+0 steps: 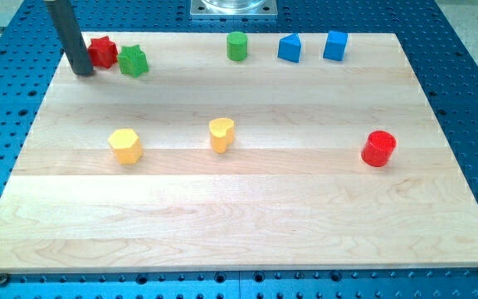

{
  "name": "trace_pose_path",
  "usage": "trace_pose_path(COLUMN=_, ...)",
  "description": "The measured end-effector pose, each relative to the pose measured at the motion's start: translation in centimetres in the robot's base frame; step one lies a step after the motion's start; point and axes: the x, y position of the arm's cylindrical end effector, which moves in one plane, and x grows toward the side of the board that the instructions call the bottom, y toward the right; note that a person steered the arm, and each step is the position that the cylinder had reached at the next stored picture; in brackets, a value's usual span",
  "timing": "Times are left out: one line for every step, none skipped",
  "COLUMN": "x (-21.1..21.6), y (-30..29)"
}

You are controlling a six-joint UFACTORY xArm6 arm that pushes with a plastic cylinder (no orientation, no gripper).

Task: Separate the green star from the red star

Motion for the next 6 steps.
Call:
trace_pose_path(x=-0.2, y=5.7)
trace_pose_path(x=0.4, y=13.4)
trace_pose_path(x=2.9, y=7.0)
trace_pose_path(x=-1.1, y=5.3)
trace_pose_path(x=-4.4, y=9.6)
trace_pose_path(x=-6.2, y=12.6)
